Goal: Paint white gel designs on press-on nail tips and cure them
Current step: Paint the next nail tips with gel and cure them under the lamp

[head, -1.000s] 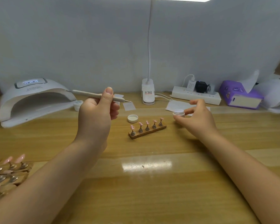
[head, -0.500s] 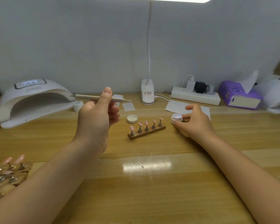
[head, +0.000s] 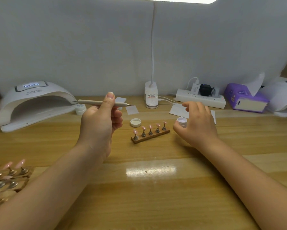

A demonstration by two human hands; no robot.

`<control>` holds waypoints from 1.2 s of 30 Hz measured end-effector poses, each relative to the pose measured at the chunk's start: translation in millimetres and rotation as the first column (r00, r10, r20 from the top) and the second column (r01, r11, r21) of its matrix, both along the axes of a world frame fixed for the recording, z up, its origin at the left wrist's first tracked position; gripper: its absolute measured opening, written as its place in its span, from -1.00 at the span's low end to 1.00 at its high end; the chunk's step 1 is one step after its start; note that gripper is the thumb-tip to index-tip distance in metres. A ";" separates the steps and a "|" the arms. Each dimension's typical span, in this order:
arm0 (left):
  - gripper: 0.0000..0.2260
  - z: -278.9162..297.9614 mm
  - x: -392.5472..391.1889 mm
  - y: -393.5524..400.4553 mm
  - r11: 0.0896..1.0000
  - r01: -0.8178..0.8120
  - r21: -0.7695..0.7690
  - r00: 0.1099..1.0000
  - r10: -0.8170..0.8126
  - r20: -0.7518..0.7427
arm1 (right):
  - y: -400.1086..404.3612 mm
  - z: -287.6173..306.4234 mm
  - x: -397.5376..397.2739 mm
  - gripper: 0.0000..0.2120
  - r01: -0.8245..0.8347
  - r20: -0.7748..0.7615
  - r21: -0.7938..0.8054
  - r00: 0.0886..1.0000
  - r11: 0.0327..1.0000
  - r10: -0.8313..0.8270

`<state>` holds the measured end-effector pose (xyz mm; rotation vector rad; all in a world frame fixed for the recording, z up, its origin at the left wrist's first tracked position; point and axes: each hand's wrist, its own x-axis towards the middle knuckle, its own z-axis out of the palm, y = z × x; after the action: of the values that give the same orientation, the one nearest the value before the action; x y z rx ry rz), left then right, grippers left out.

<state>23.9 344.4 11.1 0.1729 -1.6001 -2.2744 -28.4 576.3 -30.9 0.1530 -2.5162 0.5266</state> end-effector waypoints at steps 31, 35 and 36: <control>-0.71 -4.1 6.8 7.8 0.991 -0.006 -0.134 0.996 -0.005 -0.084 | -36.5 -4.9 19.8 -0.77 -0.267 0.064 -0.058 0.961 0.962 0.270; -0.79 0.5 10.8 10.2 0.957 -0.087 -0.277 0.974 0.024 -0.224 | -46.1 13.1 32.4 -0.87 -0.436 -0.172 -0.280 0.899 0.856 0.402; -0.81 2.0 12.8 11.0 0.943 -0.115 -0.313 0.962 0.027 -0.271 | -49.7 16.8 35.7 -0.89 -0.459 -0.193 -0.338 0.888 0.822 0.417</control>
<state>36.6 355.3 13.1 -0.1479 -1.7609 -1.8518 7.3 526.7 -14.1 0.6090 -2.2158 1.1421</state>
